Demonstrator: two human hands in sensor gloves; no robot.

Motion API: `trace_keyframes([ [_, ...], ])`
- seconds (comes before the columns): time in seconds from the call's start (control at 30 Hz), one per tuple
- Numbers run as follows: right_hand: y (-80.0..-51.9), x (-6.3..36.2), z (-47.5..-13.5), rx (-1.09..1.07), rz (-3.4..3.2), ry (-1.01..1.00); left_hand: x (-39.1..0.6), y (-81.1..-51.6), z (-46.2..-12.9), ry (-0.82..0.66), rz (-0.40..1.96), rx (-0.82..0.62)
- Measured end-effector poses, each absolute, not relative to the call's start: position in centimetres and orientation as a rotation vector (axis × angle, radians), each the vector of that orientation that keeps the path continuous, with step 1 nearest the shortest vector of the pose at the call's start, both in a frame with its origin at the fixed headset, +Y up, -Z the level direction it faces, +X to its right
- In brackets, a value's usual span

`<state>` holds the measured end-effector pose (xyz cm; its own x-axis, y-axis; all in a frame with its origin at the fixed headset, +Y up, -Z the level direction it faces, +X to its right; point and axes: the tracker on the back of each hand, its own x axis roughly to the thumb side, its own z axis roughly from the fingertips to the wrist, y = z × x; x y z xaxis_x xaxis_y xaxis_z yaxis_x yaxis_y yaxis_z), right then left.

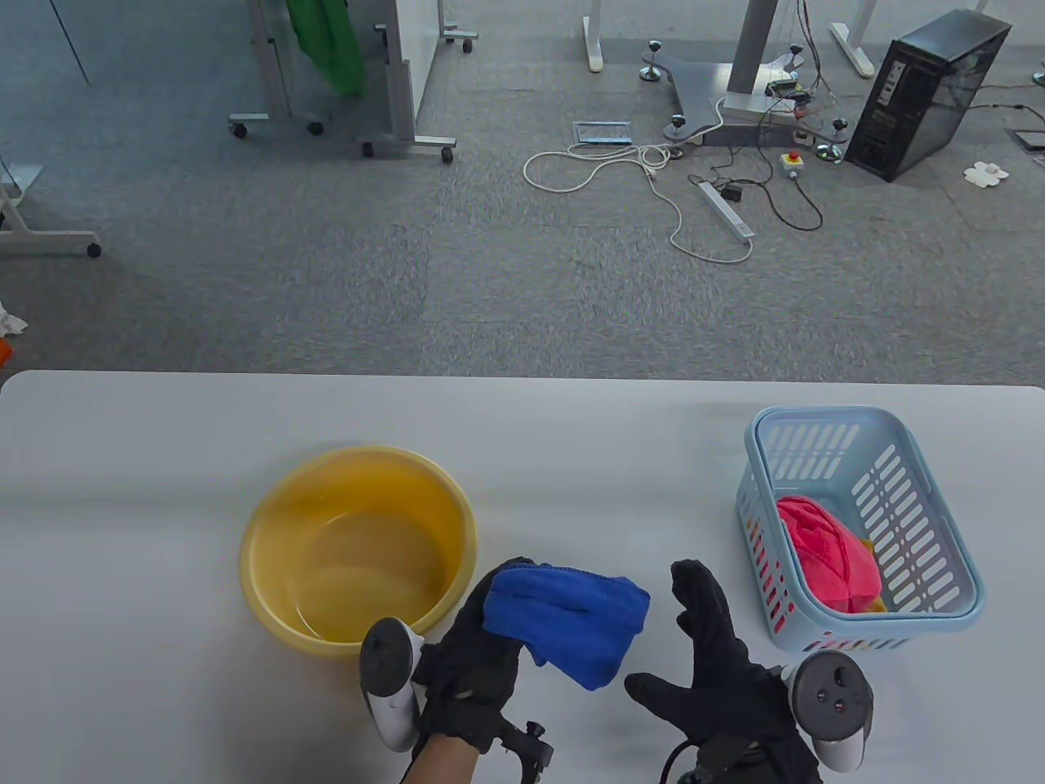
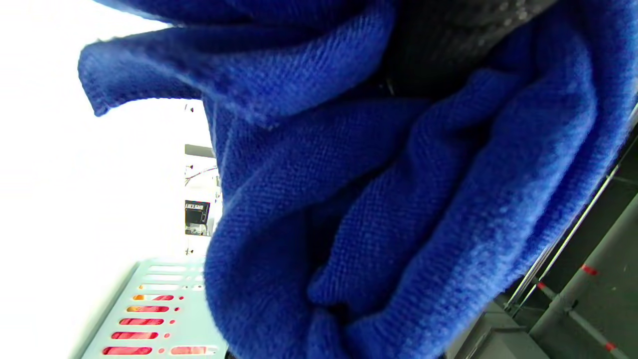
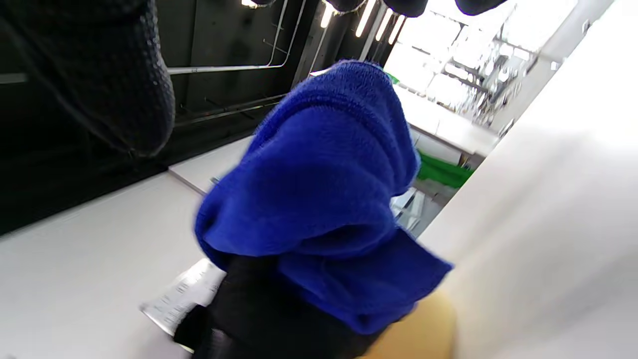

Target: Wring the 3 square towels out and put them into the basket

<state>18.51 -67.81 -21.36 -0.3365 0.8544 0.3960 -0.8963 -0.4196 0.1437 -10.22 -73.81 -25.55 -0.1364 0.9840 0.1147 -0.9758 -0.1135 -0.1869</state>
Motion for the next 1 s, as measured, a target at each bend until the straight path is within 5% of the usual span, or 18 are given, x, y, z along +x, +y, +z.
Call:
trace_keyframes([
  [0.37,-69.7,16.8,-21.8,0.502,2.03,-0.042,-7.9,-73.6,-25.0,-0.419,1.637,-0.071],
  [1.0,-71.2,14.7,-22.0,0.589,1.988,0.17,-3.6,-74.9,-24.1,-0.694,1.983,-0.516],
])
